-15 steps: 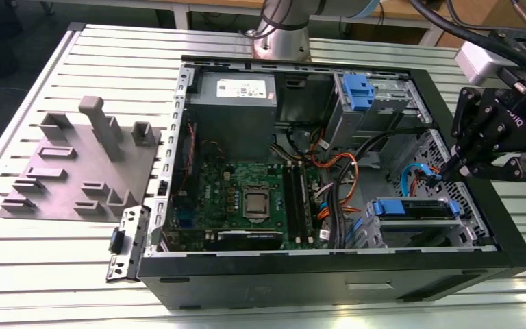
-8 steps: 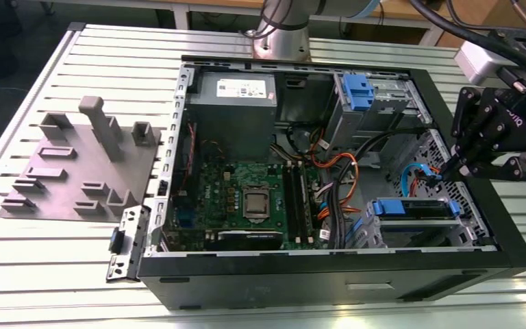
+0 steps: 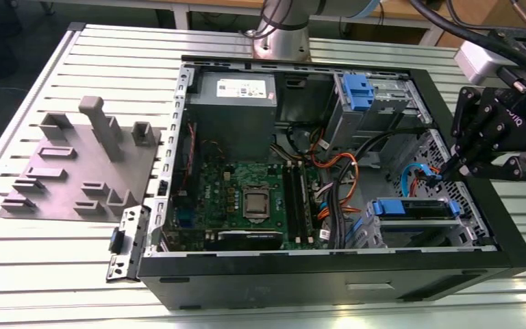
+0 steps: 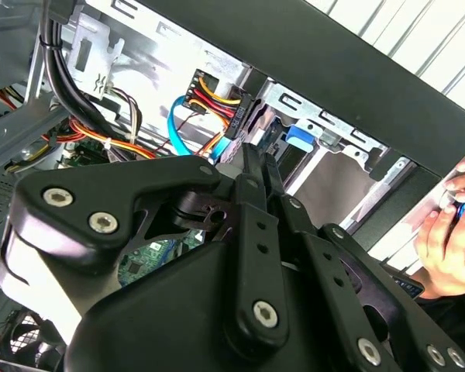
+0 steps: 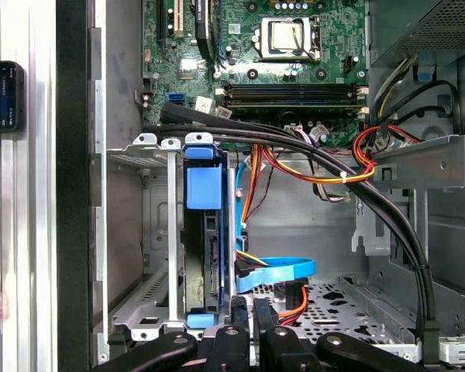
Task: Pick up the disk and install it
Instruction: 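Insert the first disk wire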
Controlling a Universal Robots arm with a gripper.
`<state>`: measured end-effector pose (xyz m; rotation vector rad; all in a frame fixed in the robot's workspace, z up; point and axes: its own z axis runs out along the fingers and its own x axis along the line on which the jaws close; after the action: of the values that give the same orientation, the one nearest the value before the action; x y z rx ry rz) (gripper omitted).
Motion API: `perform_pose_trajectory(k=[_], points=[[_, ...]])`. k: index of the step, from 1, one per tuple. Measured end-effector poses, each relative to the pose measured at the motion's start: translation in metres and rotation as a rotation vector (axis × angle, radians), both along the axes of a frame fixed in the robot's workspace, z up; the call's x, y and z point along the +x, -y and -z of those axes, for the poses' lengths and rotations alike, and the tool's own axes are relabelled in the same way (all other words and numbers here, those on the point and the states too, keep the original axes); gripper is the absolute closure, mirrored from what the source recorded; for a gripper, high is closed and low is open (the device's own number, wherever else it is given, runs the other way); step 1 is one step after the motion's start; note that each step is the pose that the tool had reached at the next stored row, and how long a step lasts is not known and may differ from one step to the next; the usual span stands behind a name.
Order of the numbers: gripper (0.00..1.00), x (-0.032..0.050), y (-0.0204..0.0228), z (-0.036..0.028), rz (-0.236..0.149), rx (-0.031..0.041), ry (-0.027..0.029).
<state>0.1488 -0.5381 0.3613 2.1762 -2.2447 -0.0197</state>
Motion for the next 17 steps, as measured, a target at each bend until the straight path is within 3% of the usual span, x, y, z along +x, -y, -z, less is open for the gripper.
perform_pose_trajectory(k=[3, 6, 13, 17], points=[[0.81, 0.0, -0.0001, 0.0, 0.0, 0.0, 0.0], [0.69, 0.0001, -0.0004, 0.0, 0.0, 0.0, 0.0], [0.69, 0.0018, -0.0083, 0.0014, 0.0, -0.0022, 0.0], [0.69, 0.002, -0.0095, 0.0043, 0.0, -0.0023, 0.0]])
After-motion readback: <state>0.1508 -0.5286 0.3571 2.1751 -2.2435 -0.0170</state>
